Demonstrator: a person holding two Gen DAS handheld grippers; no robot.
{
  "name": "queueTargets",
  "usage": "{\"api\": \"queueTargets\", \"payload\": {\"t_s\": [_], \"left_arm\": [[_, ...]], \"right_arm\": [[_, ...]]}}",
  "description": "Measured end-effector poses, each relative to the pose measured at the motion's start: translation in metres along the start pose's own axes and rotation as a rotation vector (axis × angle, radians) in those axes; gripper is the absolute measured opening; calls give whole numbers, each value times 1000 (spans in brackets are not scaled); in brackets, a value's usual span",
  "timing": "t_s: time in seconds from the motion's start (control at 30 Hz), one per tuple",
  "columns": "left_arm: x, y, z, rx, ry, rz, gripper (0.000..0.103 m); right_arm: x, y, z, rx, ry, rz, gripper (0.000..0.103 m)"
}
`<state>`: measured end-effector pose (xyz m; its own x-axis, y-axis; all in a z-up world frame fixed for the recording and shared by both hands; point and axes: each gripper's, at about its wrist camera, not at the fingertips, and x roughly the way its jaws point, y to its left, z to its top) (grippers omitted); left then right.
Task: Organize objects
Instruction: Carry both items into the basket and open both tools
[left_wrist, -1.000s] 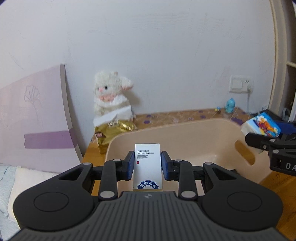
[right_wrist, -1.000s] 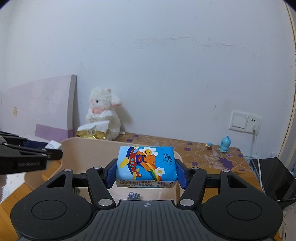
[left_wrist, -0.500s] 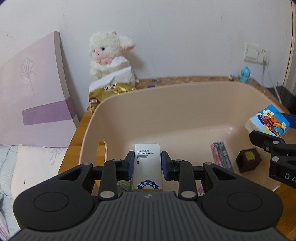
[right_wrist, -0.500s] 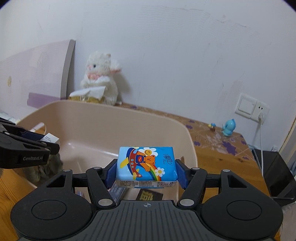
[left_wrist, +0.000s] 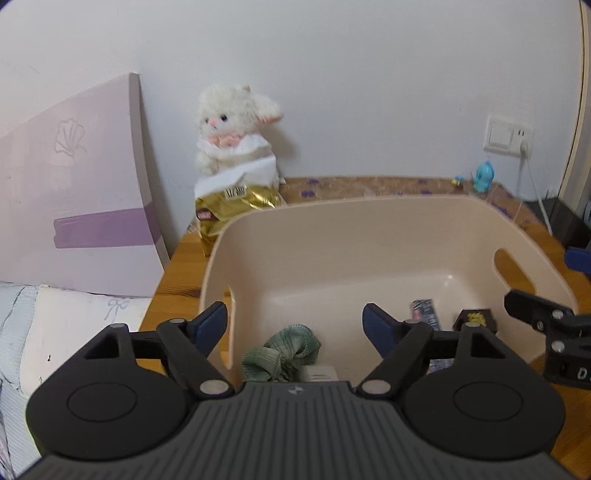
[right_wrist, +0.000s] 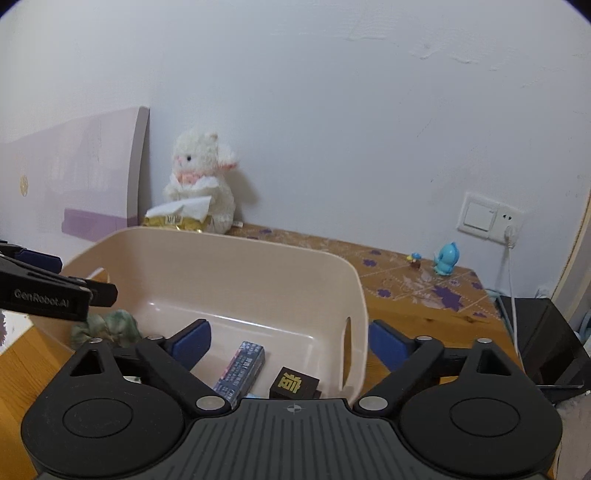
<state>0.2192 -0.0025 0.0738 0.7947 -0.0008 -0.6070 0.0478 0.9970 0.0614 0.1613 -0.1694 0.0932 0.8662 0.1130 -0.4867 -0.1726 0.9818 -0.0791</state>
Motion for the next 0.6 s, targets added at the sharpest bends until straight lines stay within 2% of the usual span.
{"api": "queueTargets", "payload": {"t_s": [0.1, 0.33, 0.6], "left_arm": [[-16, 4, -1, -11, -14, -4, 84], [-43, 10, -17, 17, -33, 21, 88], [-46, 15, -48, 40, 17, 34, 89]], "right_arm": [[-14, -1, -4, -1, -5, -2, 103], [-27, -3, -24, 31, 41, 15, 103], [-16, 3, -55, 33, 145, 39, 103]]}}
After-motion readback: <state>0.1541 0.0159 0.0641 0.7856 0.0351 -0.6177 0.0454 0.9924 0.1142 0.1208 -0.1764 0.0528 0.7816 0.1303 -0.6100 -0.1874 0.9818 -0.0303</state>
